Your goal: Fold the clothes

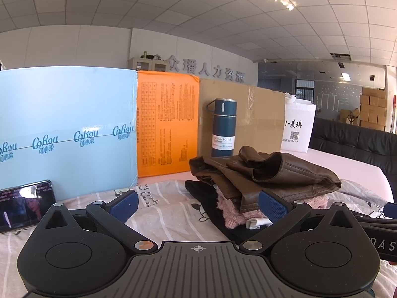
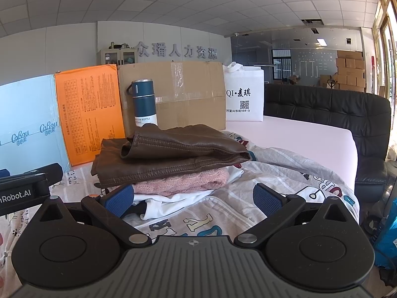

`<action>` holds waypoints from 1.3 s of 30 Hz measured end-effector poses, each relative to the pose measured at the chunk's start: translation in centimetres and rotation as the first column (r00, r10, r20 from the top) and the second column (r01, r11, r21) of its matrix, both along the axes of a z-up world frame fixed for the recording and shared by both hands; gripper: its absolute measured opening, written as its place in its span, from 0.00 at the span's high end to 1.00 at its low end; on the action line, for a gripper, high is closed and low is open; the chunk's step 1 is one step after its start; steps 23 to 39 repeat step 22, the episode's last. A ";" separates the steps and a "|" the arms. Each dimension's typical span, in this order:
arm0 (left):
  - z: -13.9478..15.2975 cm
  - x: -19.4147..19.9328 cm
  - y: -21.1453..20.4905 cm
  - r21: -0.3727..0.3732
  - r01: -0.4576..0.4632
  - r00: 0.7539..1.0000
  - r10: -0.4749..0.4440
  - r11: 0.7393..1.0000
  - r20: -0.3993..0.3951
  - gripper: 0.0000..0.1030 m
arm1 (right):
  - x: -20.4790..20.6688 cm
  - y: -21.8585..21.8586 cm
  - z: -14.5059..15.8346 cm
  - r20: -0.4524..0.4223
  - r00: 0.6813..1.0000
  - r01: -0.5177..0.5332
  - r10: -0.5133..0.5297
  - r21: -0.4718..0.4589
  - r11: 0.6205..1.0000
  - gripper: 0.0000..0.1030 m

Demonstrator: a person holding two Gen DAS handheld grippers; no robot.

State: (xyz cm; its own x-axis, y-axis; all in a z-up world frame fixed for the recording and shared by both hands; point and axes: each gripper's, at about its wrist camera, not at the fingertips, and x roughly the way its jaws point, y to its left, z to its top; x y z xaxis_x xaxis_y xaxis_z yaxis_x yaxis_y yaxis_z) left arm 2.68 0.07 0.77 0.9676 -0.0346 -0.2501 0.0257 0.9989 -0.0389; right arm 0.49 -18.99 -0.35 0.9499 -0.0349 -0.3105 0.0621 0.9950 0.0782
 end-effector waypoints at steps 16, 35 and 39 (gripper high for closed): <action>-0.1 0.0 -0.2 0.007 0.005 1.000 -0.005 1.000 -0.002 0.00 | -0.1 0.2 0.1 0.002 1.000 -0.003 0.003 -0.007 1.000 0.00; -0.1 0.0 -0.3 0.012 0.007 1.000 -0.007 1.000 -0.004 0.00 | -0.1 0.2 0.1 0.003 1.000 -0.006 0.006 -0.011 1.000 0.00; -0.1 0.0 -0.3 0.012 0.007 1.000 -0.007 1.000 -0.004 0.00 | -0.1 0.2 0.1 0.003 1.000 -0.006 0.006 -0.011 1.000 0.00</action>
